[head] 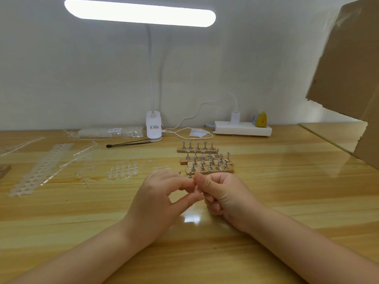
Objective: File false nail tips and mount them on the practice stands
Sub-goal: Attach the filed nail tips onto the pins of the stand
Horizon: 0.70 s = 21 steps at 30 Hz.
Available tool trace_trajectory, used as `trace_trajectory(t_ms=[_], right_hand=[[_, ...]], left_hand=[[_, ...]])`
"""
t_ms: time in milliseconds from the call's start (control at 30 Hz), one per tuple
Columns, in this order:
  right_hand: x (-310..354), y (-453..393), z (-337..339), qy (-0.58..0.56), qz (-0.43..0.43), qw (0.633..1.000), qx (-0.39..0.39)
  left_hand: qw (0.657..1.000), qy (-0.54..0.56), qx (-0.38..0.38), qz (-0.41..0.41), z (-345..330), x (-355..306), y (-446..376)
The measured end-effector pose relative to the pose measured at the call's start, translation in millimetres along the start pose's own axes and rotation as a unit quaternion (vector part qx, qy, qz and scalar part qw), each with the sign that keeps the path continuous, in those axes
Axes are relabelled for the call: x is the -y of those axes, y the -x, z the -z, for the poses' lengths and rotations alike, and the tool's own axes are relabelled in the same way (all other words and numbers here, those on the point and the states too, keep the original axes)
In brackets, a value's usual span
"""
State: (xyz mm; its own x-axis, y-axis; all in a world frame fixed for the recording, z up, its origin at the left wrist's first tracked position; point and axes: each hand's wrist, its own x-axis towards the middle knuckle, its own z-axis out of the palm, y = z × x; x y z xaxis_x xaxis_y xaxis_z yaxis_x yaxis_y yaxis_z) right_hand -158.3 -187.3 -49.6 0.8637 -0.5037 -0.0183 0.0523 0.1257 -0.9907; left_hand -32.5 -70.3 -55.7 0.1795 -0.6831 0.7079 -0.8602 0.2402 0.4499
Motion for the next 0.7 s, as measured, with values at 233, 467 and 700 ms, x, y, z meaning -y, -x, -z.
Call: trace_trajectory(t_ms=[233, 467, 700], right_hand=[[7, 4, 9, 0.303, 0.147, 0.925, -0.178], [14, -6, 50, 0.683, -0.001, 0.699, -0.212], [8, -13, 62, 0.622, 0.017, 0.767, -0.156]], left_hand=[[0.983, -0.165, 0.039, 0.065, 4, 12, 0], [0.951, -0.293, 0.054, 0.079, 4, 23, 0], [0.963, -0.199, 0.120, 0.136, 1, 36, 0]])
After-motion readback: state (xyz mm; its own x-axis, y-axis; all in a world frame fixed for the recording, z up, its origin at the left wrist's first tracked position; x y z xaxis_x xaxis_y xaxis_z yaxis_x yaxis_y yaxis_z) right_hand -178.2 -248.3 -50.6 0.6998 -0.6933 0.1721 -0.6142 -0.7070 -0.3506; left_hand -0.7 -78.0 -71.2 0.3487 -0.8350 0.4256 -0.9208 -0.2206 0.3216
